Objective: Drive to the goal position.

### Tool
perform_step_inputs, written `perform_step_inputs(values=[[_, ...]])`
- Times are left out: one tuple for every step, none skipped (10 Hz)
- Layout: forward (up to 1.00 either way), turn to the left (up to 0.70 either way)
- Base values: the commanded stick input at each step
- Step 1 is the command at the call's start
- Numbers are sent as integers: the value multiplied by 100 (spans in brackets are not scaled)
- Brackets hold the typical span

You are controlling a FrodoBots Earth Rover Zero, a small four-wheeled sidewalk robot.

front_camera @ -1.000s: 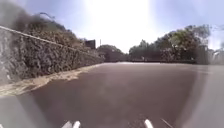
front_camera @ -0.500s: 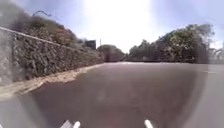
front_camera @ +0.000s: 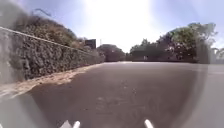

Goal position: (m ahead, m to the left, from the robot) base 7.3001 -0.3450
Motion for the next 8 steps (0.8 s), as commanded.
perform_step_inputs(values=[[70, 0], [70, 0], [70, 0], [70, 0], [70, 0], [70, 0], [70, 0], [70, 0]])
